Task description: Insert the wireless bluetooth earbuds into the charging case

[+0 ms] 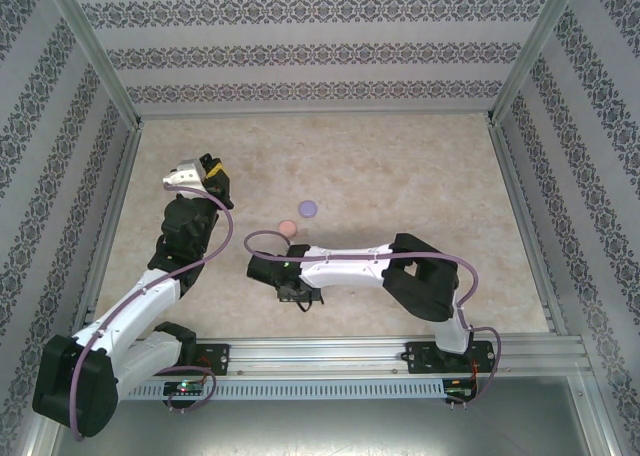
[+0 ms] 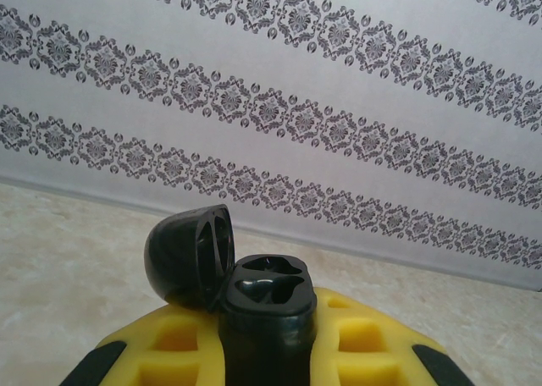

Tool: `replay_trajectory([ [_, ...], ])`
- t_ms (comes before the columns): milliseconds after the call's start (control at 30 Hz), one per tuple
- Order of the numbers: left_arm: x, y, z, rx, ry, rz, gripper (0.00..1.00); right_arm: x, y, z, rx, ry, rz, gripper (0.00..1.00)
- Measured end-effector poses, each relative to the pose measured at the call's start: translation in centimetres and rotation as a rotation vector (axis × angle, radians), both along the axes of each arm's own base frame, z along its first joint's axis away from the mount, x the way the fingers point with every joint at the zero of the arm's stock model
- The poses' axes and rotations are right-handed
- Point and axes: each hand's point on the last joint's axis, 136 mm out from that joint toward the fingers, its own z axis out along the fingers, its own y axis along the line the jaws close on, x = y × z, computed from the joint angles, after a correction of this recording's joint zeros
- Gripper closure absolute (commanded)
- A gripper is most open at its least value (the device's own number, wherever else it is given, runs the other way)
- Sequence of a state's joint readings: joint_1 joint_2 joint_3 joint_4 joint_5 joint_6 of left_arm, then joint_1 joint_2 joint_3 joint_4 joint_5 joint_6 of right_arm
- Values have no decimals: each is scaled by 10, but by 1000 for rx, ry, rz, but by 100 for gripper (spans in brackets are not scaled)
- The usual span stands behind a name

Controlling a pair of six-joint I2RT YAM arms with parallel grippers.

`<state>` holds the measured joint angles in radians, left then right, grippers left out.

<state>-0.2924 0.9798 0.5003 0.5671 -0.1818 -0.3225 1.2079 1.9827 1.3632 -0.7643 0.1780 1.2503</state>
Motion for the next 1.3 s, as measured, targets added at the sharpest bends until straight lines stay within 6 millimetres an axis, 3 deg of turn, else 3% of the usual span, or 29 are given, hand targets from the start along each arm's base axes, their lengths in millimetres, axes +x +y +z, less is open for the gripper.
replay_trajectory([
  [233, 2, -4, -5, -5, 13, -18, 100, 25, -7, 32, 68, -77, -4, 80],
  [533, 10, -23, -26, 15, 71, -114, 100, 109, -61, 70, 116, -221, -83, 79],
  [800, 20, -70, -57, 70, 125, -363, 100, 180, -126, 90, 141, -361, -136, 79],
  [1000, 23, -108, -67, 127, 120, -578, 100, 206, -146, 104, 187, -430, -121, 79],
  [1300, 10, -155, -82, 224, 26, -830, 100, 230, -157, 136, 271, -531, -84, 79],
])
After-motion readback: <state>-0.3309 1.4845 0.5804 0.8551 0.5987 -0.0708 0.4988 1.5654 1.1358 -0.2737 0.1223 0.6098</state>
